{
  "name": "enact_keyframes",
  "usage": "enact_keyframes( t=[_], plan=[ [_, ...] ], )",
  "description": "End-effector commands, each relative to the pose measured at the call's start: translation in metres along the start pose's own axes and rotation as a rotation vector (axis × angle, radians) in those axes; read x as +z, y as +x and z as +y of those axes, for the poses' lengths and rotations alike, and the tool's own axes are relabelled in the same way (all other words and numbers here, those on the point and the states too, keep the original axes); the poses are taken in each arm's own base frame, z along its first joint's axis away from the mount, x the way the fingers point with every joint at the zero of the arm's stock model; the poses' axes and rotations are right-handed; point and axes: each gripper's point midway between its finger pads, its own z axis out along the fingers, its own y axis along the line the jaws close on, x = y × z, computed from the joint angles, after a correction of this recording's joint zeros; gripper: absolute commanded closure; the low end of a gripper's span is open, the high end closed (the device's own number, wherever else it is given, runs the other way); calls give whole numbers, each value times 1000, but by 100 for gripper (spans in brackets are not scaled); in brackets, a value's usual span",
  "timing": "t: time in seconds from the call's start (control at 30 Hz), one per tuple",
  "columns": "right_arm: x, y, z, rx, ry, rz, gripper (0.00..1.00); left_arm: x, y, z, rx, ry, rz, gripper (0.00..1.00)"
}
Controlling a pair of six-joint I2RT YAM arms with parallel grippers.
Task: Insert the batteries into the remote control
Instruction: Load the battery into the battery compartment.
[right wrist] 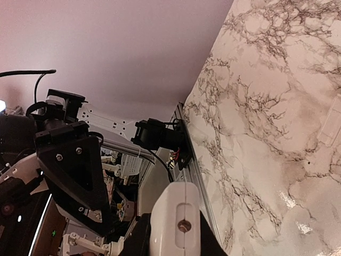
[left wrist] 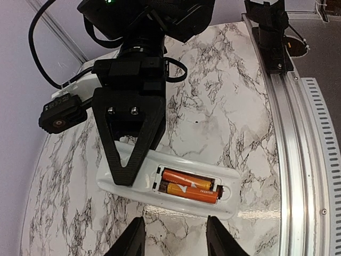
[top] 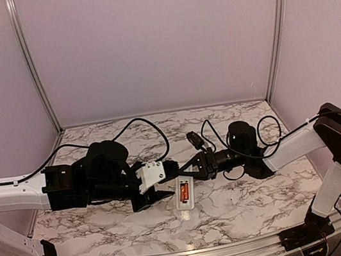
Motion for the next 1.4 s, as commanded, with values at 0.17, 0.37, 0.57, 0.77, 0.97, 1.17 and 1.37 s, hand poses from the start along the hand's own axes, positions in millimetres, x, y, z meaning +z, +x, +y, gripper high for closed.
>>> enact_keyframes(
  t=[0.17,0.37,0.57,0.77,0.97,1.17,1.37],
  plan=[
    [15,1,11,-21,-50,14,100,18,2,-32,146,107,21,68],
    [15,1,10,-19,-49,15,100,20,1,-39,151,119,7,70],
    [15,2,11,-16,-52,14,100,27,7,-40,159,115,37,73],
    [15,1,11,-17,-53,14,100,31,10,-39,179,105,57,74],
    [15,2,11,-14,-51,15,100,34,10,-38,190,94,64,76],
    [15,2,10,-14,-50,16,100,37,12,-31,195,53,84,78],
    [15,3,10,-13,-49,16,100,39,15,-29,201,46,102,79]
  ],
)
